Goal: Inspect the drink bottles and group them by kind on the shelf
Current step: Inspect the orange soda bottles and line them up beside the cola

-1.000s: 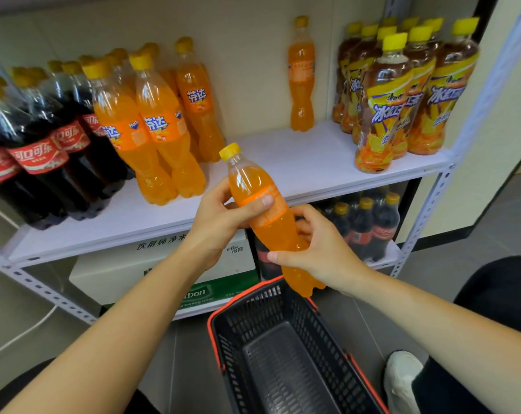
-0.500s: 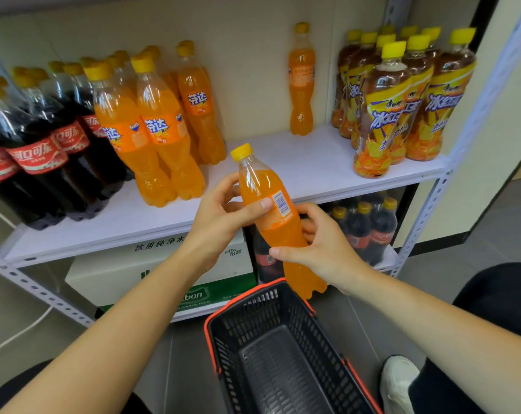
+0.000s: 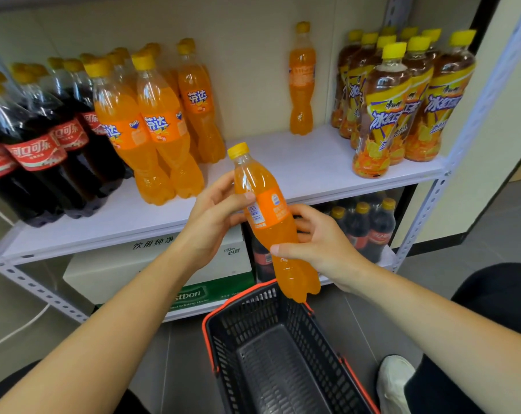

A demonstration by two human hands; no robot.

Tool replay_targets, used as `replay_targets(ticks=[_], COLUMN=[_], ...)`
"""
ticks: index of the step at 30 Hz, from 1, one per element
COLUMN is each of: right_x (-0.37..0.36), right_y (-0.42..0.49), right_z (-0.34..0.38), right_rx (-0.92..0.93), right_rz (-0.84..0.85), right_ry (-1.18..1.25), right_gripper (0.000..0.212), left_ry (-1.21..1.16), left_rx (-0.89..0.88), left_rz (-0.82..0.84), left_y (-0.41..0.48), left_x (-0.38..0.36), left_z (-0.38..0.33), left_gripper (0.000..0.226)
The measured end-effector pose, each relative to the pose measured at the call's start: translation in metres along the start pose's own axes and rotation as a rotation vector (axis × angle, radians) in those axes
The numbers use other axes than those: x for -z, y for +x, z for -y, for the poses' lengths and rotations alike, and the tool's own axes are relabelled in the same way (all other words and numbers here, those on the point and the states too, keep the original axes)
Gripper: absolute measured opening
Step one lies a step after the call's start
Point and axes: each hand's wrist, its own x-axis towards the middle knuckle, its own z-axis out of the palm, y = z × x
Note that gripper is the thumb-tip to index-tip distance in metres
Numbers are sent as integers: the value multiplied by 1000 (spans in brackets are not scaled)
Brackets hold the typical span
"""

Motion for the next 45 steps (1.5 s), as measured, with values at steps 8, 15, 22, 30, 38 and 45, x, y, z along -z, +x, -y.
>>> replay_targets(ticks=[8, 15, 22, 30, 38, 45], right_x=[-6, -1, -4, -1, -1, -4], right_y=[-1, 1, 1, 4, 5, 7], right_z=[-3, -3, -8, 1, -7, -5], right_rx=[-7, -13, 39, -19, 53, 92], right_rz=[2, 73, -59, 65, -6, 12], right_ry=[-124, -51, -115, -14, -48, -116], right_gripper=[74, 60, 71, 56, 60, 64], left_ry=[84, 3, 165, 67, 45, 157], left_rx=[-32, -37, -76, -76, -151, -206], left_rz=[-36, 57, -81, 24, -88, -6], left_y=[-2, -4, -2, -4, -3, -9], left_x=[-5, 1, -6, 2, -4, -6], left_z=[2, 4, 2, 2, -9, -5], left_gripper=[40, 41, 61, 60, 38, 33])
